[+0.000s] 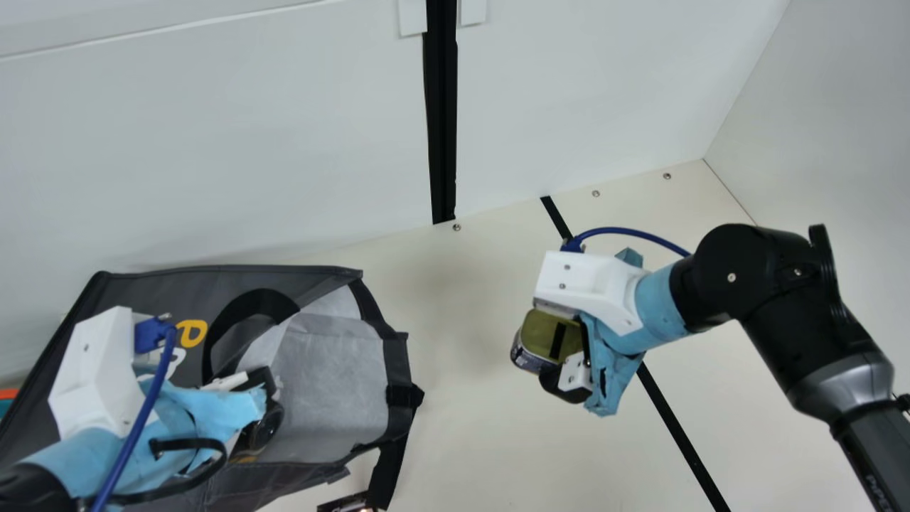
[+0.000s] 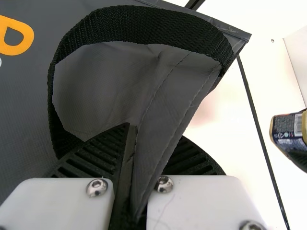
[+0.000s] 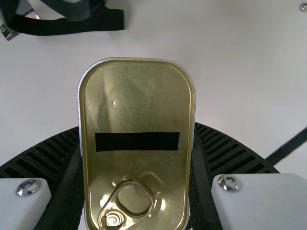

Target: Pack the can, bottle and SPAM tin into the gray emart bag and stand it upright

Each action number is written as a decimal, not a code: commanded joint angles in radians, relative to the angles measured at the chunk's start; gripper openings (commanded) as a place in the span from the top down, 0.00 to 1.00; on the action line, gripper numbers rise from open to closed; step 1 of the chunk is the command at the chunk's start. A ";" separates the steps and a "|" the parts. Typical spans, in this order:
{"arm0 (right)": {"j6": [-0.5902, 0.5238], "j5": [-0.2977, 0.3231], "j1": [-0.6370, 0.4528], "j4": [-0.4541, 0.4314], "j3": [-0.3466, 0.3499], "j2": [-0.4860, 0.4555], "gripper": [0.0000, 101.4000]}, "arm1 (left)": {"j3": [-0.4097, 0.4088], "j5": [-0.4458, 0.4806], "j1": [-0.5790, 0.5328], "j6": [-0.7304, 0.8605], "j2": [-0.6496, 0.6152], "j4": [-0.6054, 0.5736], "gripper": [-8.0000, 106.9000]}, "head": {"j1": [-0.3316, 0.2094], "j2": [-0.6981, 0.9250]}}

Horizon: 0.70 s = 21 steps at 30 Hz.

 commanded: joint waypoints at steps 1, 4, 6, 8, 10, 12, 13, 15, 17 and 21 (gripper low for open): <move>0.005 -0.001 0.024 0.004 0.005 -0.003 1.00 | 0.000 0.000 0.000 0.000 0.000 0.000 1.00 | -0.023 -0.001; 0.012 -0.001 0.054 0.010 0.011 -0.011 1.00 | 0.000 0.000 0.000 0.000 0.000 0.000 1.00 | -0.023 -0.001; 0.017 -0.004 0.072 0.015 0.016 -0.015 1.00 | 0.000 0.000 0.000 0.000 0.000 0.000 1.00 | -0.023 -0.001; 0.023 -0.008 0.091 0.020 0.022 -0.018 1.00 | 0.000 0.000 0.000 0.000 0.000 0.000 1.00 | -0.023 -0.001; 0.028 -0.012 0.107 0.025 0.028 -0.021 1.00 | 0.000 0.000 0.000 0.000 0.000 0.000 1.00 | -0.023 -0.001; 0.032 -0.015 0.122 0.031 0.033 -0.024 1.00 | 0.000 0.000 0.000 0.000 0.000 0.000 1.00 | -0.023 -0.001; 0.034 -0.017 0.128 0.034 0.036 -0.024 1.00 | 0.000 0.000 0.000 0.000 0.000 0.000 1.00 | -0.023 -0.001; 0.039 -0.022 0.141 0.041 0.041 -0.025 1.00 | 0.000 0.000 0.000 0.000 0.000 0.000 1.00 | -0.023 -0.001; 0.046 -0.029 0.152 0.050 0.046 -0.025 1.00 | 0.000 0.000 0.000 0.000 0.000 0.000 1.00 | -0.023 -0.001; 0.062 -0.047 0.167 0.089 0.062 -0.021 1.00 | 0.000 0.000 0.000 0.000 0.000 0.000 1.00 | -0.023 -0.001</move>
